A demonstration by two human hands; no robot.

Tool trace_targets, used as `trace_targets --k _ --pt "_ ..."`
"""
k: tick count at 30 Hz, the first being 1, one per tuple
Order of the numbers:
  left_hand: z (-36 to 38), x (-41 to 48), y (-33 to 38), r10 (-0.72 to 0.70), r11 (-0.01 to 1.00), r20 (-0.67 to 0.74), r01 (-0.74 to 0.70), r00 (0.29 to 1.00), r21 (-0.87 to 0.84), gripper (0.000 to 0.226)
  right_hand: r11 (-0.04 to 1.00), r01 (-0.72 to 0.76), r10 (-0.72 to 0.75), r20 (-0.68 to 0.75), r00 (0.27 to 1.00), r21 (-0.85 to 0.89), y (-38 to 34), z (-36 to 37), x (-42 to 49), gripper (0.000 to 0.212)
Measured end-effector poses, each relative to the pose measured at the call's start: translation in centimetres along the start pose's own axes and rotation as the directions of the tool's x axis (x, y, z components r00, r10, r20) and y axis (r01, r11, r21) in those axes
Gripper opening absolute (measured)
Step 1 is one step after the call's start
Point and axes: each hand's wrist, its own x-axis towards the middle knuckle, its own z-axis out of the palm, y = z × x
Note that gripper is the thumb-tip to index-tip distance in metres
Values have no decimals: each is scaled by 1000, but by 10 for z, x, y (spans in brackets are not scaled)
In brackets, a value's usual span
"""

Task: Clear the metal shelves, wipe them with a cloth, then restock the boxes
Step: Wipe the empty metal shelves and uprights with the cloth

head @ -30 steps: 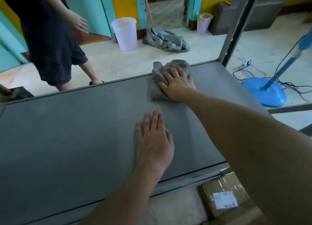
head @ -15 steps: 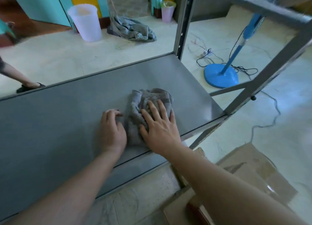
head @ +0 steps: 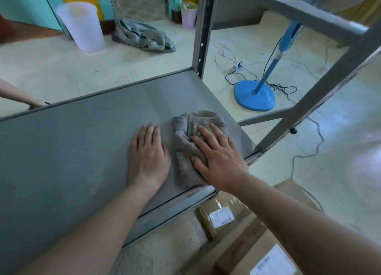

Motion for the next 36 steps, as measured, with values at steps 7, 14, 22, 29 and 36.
trace_targets --k 7,14,22,29,36 --pt "-8 -5 4 -33 999 -27 33 999 2 67 999 29 -26 -54 998 45 -16 -2 103 68" --pt "-4 -2 3 -111 994 -7 111 994 20 62 993 56 -41 -136 990 108 -42 -7 238 66" --pt "-4 -4 3 -99 995 4 99 995 0 64 989 108 -89 -177 980 98 -35 -4 253 64" --pt "-2 -3 1 -92 995 -59 94 994 36 77 997 -42 53 -181 982 65 29 -14 253 65" --pt "-8 0 4 -80 995 11 80 997 53 67 989 -90 106 -132 986 121 17 -15 219 64"
